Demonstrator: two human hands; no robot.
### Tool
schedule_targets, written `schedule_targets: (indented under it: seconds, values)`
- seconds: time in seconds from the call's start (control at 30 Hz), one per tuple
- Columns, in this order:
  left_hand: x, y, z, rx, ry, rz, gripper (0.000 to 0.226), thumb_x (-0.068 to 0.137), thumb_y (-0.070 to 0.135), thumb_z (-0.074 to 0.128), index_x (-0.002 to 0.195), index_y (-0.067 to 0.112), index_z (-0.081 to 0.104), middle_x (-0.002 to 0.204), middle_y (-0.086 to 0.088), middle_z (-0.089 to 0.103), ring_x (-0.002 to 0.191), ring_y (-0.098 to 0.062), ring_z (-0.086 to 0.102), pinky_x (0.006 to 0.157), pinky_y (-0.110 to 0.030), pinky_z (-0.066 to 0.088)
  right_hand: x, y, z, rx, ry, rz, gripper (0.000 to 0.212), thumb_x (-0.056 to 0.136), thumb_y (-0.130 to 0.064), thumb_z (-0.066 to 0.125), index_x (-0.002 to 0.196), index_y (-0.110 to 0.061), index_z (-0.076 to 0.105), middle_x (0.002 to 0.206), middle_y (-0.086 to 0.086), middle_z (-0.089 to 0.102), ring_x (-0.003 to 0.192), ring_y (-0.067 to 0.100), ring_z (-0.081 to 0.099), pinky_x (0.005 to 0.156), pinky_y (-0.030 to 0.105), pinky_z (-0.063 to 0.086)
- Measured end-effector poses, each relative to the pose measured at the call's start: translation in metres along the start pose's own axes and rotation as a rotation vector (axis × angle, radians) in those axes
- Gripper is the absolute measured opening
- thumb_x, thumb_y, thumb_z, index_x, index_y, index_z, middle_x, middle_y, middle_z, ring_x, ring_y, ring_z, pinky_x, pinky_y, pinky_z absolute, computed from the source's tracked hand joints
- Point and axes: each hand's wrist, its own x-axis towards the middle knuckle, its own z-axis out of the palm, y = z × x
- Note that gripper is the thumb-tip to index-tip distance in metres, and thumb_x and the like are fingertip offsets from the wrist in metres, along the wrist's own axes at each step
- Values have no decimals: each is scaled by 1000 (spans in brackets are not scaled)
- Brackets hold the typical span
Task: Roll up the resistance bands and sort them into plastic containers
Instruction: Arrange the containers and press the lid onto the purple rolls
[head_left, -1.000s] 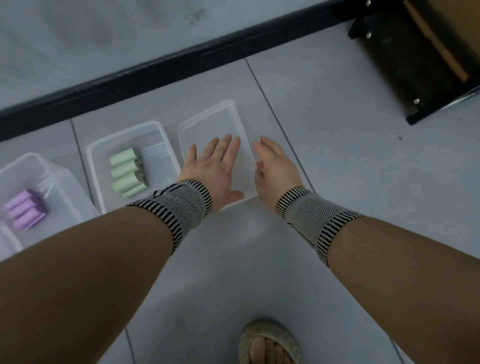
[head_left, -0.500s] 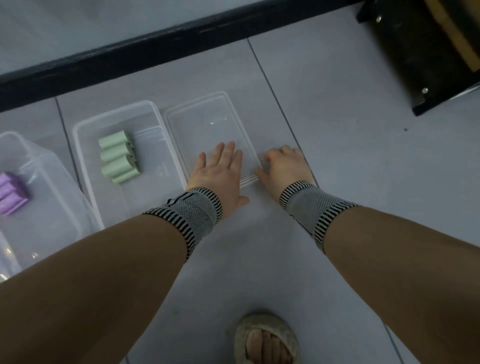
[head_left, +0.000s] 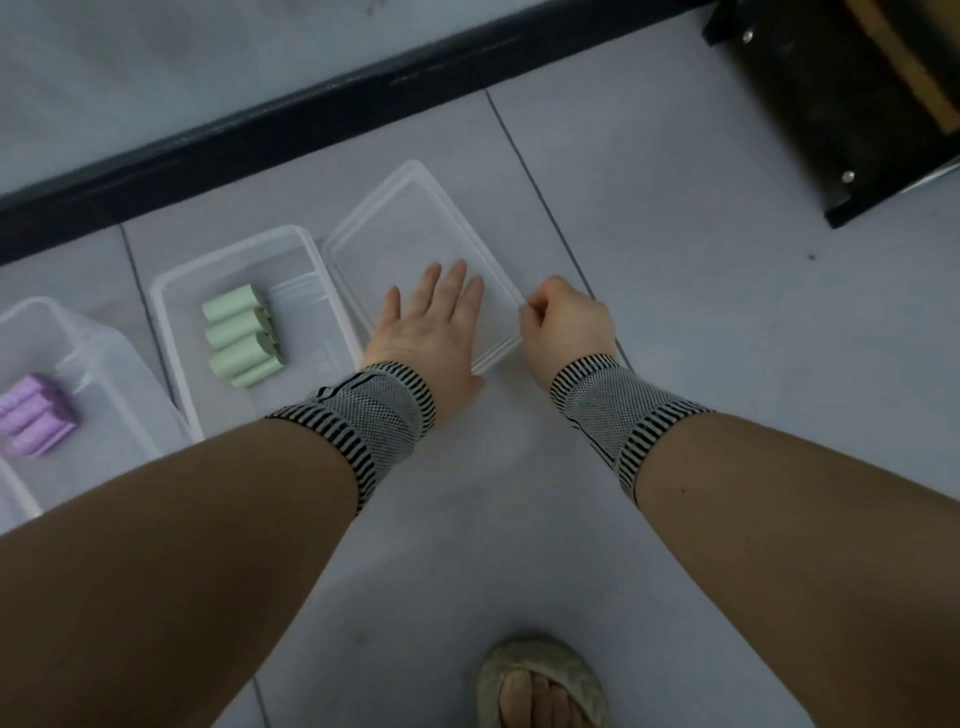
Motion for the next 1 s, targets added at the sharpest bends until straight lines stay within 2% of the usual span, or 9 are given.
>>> schedule_targets:
  seconds: [0.1, 0.2, 0.43, 0.53, 0.6, 0.73, 0.8, 0.9, 1.0]
  values:
    - [-6, -2, -23, 3, 53, 4, 99, 86, 58, 49, 147, 17, -17, 155, 0, -24, 144, -22, -18, 116, -48, -2, 2, -18, -21, 133, 57, 23, 17, 93, -26, 52, 93, -11, 62, 84, 8, 67, 81, 26, 62, 74, 32, 50]
    - [-20, -6, -54, 10, 119, -3, 98, 86, 56, 51, 147, 19, -16, 156, -1, -23, 144, -22, -17, 116, -48, -2, 1, -44, -52, 210, 116, 20, 14, 92, -26, 54, 85, -15, 60, 79, 1, 64, 74, 18, 57, 71, 24, 44]
    - [-87, -32, -151, 5, 318, -70, 79, 88, 0, 35, 149, 17, -13, 157, 2, -17, 145, -19, -12, 118, -42, 2, -18, -120, -139, 507, 139, -106, 12, 87, -26, 59, 83, -16, 65, 80, 3, 70, 77, 22, 67, 80, 39, 55]
    - [-130, -43, -188, -13, 366, -91, 78, 87, -4, 33, 149, 16, -9, 158, 1, -13, 146, -17, -9, 119, -39, 4, -44, -150, -176, 385, 105, -330, 28, 93, -26, 51, 118, -16, 58, 117, 2, 63, 107, 17, 59, 96, 30, 44]
    - [-160, -49, -209, 9, 375, -102, 76, 88, -3, 32, 149, 16, -10, 158, 1, -13, 146, -16, -8, 119, -37, 4, -60, -167, -201, 269, 61, -515, 49, 92, -18, 48, 139, -12, 41, 146, 4, 42, 133, 16, 39, 110, 29, 29]
    - [-222, -65, -238, 55, 394, -151, 71, 91, 3, 37, 150, 17, 0, 159, 1, -1, 145, -16, 8, 117, -32, 12, -91, -208, -242, 28, 23, -779, 64, 89, -32, 56, 146, -15, 32, 156, 1, 25, 145, 18, 18, 118, 33, 17]
    - [-254, -70, -247, 23, 454, -212, 68, 91, 4, 41, 150, 19, 12, 158, 3, 12, 142, -16, 24, 112, -29, 22, -110, -226, -254, -109, -16, -895, 63, 88, -44, 57, 141, -16, 40, 152, 2, 35, 141, 21, 28, 115, 35, 24]
    - [-298, -72, -258, 9, 510, -275, 55, 91, 6, 41, 142, 24, 32, 146, 2, 40, 127, -22, 45, 102, -32, 34, -139, -245, -266, -232, 7, -960, 33, 94, -34, 50, 121, -16, 56, 120, 5, 60, 111, 27, 55, 89, 34, 41]
    - [-338, -76, -260, -11, 615, -340, 48, 94, 29, 50, 139, 28, 36, 146, 6, 40, 137, -18, 31, 111, -41, 22, -169, -257, -279, -133, 70, -928, 18, 96, -28, 48, 97, -13, 59, 91, 6, 64, 86, 27, 57, 68, 30, 36]
